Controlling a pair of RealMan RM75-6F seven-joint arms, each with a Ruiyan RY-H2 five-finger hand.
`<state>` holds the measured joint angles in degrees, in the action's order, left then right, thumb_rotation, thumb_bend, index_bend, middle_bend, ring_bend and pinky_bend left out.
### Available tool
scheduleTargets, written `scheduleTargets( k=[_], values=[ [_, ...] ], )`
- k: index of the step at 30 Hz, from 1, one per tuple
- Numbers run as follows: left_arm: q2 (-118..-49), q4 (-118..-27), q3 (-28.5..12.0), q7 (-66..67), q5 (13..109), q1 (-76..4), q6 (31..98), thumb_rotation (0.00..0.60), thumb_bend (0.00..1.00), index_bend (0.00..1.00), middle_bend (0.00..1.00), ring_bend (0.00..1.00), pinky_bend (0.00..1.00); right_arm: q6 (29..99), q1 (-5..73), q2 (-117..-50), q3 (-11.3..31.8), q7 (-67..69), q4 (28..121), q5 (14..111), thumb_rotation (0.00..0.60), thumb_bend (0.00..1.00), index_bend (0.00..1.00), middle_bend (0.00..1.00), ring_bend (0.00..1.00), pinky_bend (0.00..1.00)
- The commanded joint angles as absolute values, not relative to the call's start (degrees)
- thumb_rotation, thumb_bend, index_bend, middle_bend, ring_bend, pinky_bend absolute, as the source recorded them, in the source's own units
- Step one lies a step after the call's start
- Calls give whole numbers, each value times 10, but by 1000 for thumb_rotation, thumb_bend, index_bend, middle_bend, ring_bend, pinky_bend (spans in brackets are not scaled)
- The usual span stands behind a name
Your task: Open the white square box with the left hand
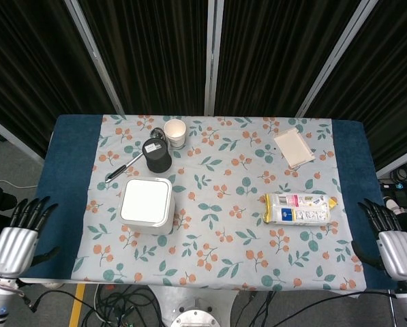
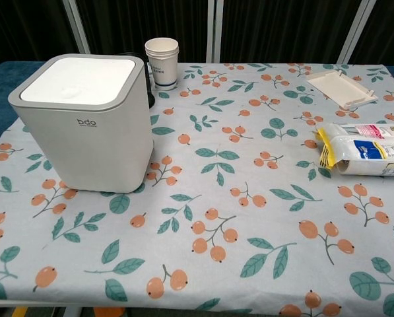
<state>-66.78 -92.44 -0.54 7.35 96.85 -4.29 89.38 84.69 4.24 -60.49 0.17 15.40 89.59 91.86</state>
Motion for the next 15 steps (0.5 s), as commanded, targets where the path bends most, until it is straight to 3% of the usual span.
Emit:
scheduleTargets(
  k=[1, 6, 15],
  values=[
    [-641, -938, -13, 57, 1020, -95, 856, 600, 0, 236, 152, 119, 58, 842, 45, -611, 0, 157, 892, 918, 600, 294, 0, 0, 0, 0],
    [-618, -975, -12, 48, 1088, -167, 793, 600, 0, 304, 234, 210, 143, 846, 40, -613, 0, 158, 890, 912, 600, 294, 0, 0, 0, 0],
    [-635, -999, -19, 20, 1126, -260, 712, 600, 0, 299, 233, 211, 139, 842, 39, -610, 0, 155, 893, 906, 600, 294, 0, 0, 0, 0]
  ],
)
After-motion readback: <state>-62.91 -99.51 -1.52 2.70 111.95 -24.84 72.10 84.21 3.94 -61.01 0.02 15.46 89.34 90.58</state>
